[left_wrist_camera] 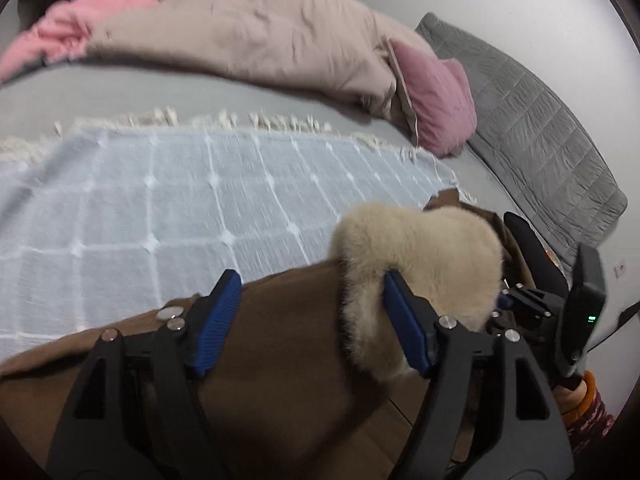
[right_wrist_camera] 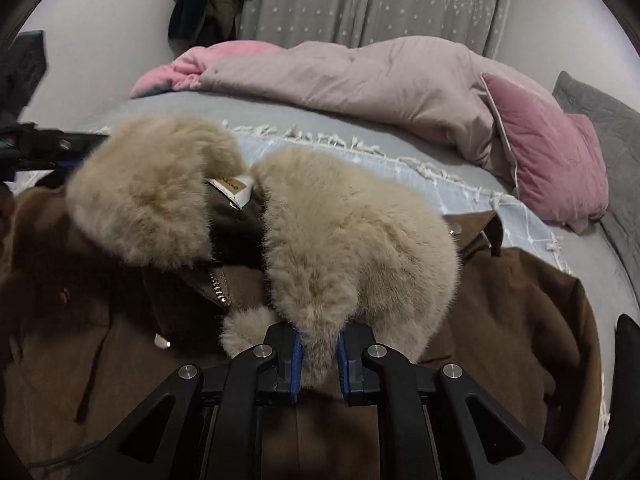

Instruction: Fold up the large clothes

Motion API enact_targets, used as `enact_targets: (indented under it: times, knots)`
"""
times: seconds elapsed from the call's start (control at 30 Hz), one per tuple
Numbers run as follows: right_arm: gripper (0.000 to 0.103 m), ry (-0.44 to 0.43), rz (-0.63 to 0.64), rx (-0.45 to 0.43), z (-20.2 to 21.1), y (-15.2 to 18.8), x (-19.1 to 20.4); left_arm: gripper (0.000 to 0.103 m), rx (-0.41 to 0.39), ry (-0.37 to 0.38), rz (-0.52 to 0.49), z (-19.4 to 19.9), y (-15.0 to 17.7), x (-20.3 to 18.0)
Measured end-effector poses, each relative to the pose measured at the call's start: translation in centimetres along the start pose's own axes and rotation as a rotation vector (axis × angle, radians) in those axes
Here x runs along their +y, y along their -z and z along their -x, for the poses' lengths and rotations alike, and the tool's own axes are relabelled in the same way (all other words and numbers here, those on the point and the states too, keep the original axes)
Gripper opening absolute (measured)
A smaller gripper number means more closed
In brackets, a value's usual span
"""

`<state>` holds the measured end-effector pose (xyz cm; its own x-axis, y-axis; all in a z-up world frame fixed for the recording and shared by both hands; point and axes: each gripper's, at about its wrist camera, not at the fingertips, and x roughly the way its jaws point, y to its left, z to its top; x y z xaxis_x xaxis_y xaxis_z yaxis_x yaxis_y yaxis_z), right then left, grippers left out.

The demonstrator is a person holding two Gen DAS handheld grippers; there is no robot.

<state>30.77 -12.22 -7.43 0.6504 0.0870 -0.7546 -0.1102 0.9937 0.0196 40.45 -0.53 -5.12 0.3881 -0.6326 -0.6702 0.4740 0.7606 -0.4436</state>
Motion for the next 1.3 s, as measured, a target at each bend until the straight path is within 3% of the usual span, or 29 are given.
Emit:
enact_targets:
  times: [0.07, 0.13, 0.2, 0.27, 0.37, 0.5, 0.53, 0.63, 0.77, 0.83, 0.87, 0.9, 0.93, 0.97, 1.07, 1.13, 1.2, 1.27, 1.3]
  knots:
    - [0.02, -0.017, -0.017, -0.004, 0.2, -0.5, -0.4, 0.067, 0.048, 0.025, 0.038, -1.9, 0.4, 0.9]
    - [0.028, -0.026, -0.028, 0.006, 0.4, -1.4, -0.7, 0.045, 0.088, 0.06, 0.065, -2.8, 0.9, 1.3]
    - [0.043, 0.019, 0.002, -0.01, 1.2, -2.4, -0.4, 0.031, 0.101, 0.075, 0.059, -3.0, 1.0, 1.0]
    - [0.058, 0.067, 0.039, -0.059, 2.7, -3.6, 0.4, 0.026, 0.098, 0.045, 0.017, -2.8, 1.3, -0.1]
    - [0.063, 0.07, 0.101, -0.091, 3.7, -6.6, 2.1, 0.02, 0.107, 0.004, -0.017, -2.7, 1.7, -0.5]
    - [0.063, 0.071, 0.157, -0.069, 2.0, -11.7, 3.8, 0.016, 0.113, -0.013, -0.031, -2.6, 1.9, -0.5]
    - [0.063, 0.064, 0.163, -0.052, 1.2, -12.7, 4.0, 0.01, 0.113, -0.011, -0.038, -2.6, 1.8, -0.6]
    - [0.063, 0.013, 0.216, 0.048, -2.2, -16.0, 5.2, 0.006, 0.114, -0.016, -0.064, -2.7, 1.7, -1.1]
    - [0.063, -0.002, 0.343, 0.316, -7.8, -16.6, 7.5, 0.006, 0.119, -0.015, -0.05, -2.7, 1.6, -0.9]
    - [0.061, 0.084, 0.391, 0.423, -9.8, -15.4, 7.5, 0.006, 0.118, -0.013, -0.033, -2.5, 1.5, -0.6]
    - [0.05, 0.146, 0.402, 0.445, -10.6, -14.9, 7.2, 0.006, 0.113, -0.016, -0.023, -2.3, 1.4, -0.5]
    - [0.031, 0.202, 0.405, 0.46, -11.3, -14.4, 6.8, 0.006, 0.109, -0.021, -0.017, -2.1, 1.3, -0.5]
    - [0.019, 0.25, 0.426, 0.491, -12.1, -13.7, 6.6, 0.006, 0.099, -0.034, -0.017, -1.8, 1.3, -0.5]
    - [0.017, 0.272, 0.437, 0.479, -12.1, -13.3, 6.5, 0.006, 0.089, -0.044, -0.025, -1.2, 1.2, -0.7]
    - [0.014, 0.302, 0.422, 0.259, -8.7, -13.5, 7.2, 0.006, 0.045, -0.075, -0.044, 0.5, 0.9, -1.3]
    - [0.012, 0.21, 0.239, 0.046, -4.1, -14.8, 5.5, 0.006, 0.0, -0.094, -0.057, 2.0, 0.7, -1.8]
    - [0.012, 0.06, -0.1, -0.202, 0.8, -14.1, 0.1, 0.006, -0.082, -0.075, -0.074, 4.0, 0.3, -2.5]
    - [0.013, 0.027, -0.27, -0.324, 1.2, -11.5, -2.9, 0.009, -0.134, -0.038, -0.087, 5.5, 0.2, -2.9]
    - [0.014, 0.052, -0.262, -0.294, -0.4, -10.7, -3.4, 0.02, -0.152, -0.029, -0.097, 6.0, 0.2, -3.0]
